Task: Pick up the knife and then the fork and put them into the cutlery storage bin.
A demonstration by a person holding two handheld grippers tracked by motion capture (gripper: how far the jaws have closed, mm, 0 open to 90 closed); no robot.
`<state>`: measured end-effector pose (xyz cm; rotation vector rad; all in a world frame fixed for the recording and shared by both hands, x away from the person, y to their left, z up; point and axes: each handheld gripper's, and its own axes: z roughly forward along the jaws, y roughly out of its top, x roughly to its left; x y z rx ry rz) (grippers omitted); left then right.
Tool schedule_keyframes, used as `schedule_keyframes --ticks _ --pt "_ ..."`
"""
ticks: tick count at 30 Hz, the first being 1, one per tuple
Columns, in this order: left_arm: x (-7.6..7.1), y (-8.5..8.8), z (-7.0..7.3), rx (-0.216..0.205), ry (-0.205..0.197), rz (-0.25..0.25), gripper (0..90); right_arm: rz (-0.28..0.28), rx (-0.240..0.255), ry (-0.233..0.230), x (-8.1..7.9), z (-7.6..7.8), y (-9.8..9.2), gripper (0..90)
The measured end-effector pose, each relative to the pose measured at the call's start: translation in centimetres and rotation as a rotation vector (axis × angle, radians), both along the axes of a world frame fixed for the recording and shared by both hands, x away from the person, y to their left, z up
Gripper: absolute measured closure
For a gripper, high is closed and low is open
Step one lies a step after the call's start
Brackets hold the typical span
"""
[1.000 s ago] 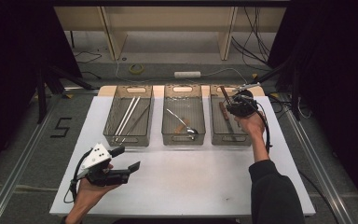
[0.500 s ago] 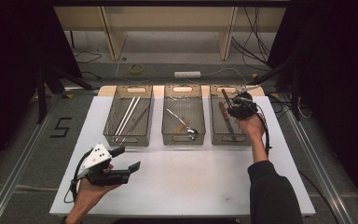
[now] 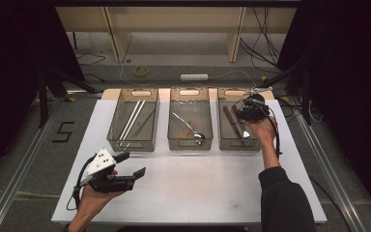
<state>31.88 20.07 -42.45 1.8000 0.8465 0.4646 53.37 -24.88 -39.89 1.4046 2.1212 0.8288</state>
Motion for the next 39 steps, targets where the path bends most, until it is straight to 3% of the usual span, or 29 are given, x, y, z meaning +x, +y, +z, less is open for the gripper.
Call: schedule_keyframes --ticks 6,10,15,18,21,24,27,39 --pt "0.0 0.0 0.0 0.0 0.003 -0.001 19.4 0.028 0.044 -0.009 -0.6 0.4 -0.1 60.3" --pt "0.0 0.0 0.0 -0.003 0.004 -0.002 19.4 0.052 0.104 -0.018 -1.3 0.9 0.1 54.6" --pt "0.0 0.0 0.0 -0.013 0.01 -0.006 19.4 0.093 0.143 -0.049 -2.7 1.5 0.6 48.6" --pt "0.1 0.0 0.0 -0.014 0.012 -0.007 19.3 0.119 0.204 -0.056 -3.8 1.6 1.1 45.8" --pt "0.1 0.0 0.0 -0.017 0.015 -0.007 19.3 0.143 0.22 -0.067 -4.8 1.5 1.6 43.8" --pt "0.1 0.0 0.0 -0.021 0.018 -0.009 19.3 0.17 0.27 -0.081 -5.8 1.4 2.0 42.9" --pt "0.2 0.1 0.0 -0.042 0.027 -0.01 19.2 0.192 0.277 -0.099 -6.7 1.3 2.5 41.7" --pt "0.2 0.2 0.0 -0.052 0.032 -0.01 19.2 0.249 0.304 -0.146 -10.0 1.2 3.2 34.6"
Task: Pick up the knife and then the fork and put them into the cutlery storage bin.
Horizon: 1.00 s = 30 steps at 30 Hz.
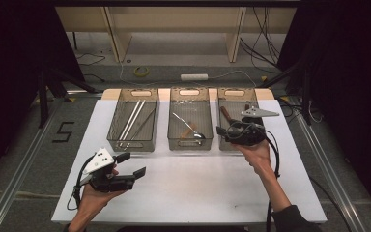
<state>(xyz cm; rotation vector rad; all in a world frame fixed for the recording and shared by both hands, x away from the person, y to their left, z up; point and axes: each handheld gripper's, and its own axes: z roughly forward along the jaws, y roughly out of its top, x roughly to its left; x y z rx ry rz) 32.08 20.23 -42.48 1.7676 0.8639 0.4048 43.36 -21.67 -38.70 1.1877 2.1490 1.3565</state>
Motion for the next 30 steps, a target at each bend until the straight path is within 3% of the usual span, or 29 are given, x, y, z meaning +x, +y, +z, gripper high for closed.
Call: schedule_keyframes --ticks 5,11,18,30 --pt "0.0 0.0 0.0 0.003 0.002 -0.003 19.2 0.023 0.019 -0.006 -1.4 -0.5 0.0 33.9" --pt "0.1 -0.1 0.0 -0.003 0.004 -0.001 19.2 0.051 0.03 -0.055 -3.3 -0.6 -0.2 33.9" --pt "0.1 -0.1 -0.1 0.001 0.008 -0.005 19.2 0.065 0.091 -0.058 -4.7 -0.6 -0.9 32.9" --pt "0.2 -0.1 -0.1 -0.005 0.017 -0.006 19.2 0.118 0.067 -0.054 -6.7 -2.4 -0.6 31.5"
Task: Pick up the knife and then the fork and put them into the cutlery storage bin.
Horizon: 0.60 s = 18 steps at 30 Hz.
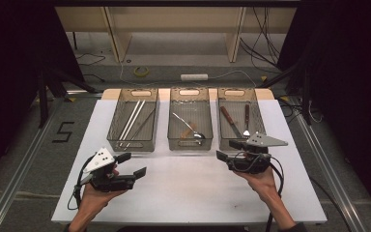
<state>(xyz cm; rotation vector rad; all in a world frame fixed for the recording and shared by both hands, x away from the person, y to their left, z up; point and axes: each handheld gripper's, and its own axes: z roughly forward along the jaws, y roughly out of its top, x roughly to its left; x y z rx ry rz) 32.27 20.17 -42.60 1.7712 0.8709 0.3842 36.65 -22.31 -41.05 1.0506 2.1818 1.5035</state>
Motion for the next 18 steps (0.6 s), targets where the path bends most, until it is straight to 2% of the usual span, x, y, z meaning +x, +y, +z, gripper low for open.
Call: schedule_keyframes --ticks 4,8,18 --pt "-0.1 0.0 0.0 0.007 0.001 -0.003 19.1 0.009 0.007 -0.01 -0.9 -0.3 0.0 31.5" --pt "-0.1 0.2 0.0 -0.004 0.003 -0.001 19.1 0.011 0.016 -0.019 -1.6 -0.6 0.0 31.3" --pt "-0.1 0.0 0.0 -0.005 0.005 -0.007 19.1 0.005 0.016 -0.007 -2.9 -1.5 -0.4 30.8"
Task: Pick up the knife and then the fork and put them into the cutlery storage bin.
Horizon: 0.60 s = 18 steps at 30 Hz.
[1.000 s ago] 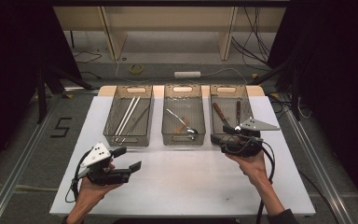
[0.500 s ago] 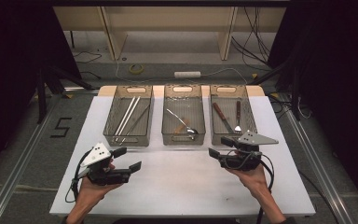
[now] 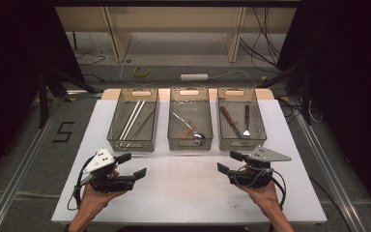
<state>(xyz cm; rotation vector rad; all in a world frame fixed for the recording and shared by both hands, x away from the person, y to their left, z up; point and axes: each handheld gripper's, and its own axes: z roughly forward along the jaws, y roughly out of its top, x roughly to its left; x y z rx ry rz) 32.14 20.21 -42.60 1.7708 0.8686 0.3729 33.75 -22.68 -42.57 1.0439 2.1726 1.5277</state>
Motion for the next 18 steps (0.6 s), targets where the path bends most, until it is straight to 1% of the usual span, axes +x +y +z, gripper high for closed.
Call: schedule_keyframes --ticks 3,10,11,15,18 --pt "0.0 0.1 0.0 -0.005 0.002 0.0 19.1 -0.003 0.008 -0.001 -0.3 -0.2 -0.1 30.7" --pt "0.0 0.1 0.0 -0.011 0.004 0.0 19.1 0.005 -0.001 -0.01 -1.5 -0.7 -0.2 29.4" --pt "0.0 0.1 0.0 -0.012 0.005 0.0 19.1 0.005 -0.004 -0.019 -1.7 -0.7 -0.2 29.2" --pt "0.0 0.2 0.0 -0.014 0.006 -0.002 19.1 0.001 -0.001 -0.01 -2.2 -0.8 -0.4 27.9" --pt "0.0 0.2 0.0 -0.017 0.005 -0.004 19.0 -0.003 -0.012 -0.014 -2.5 -0.9 -0.6 26.6"
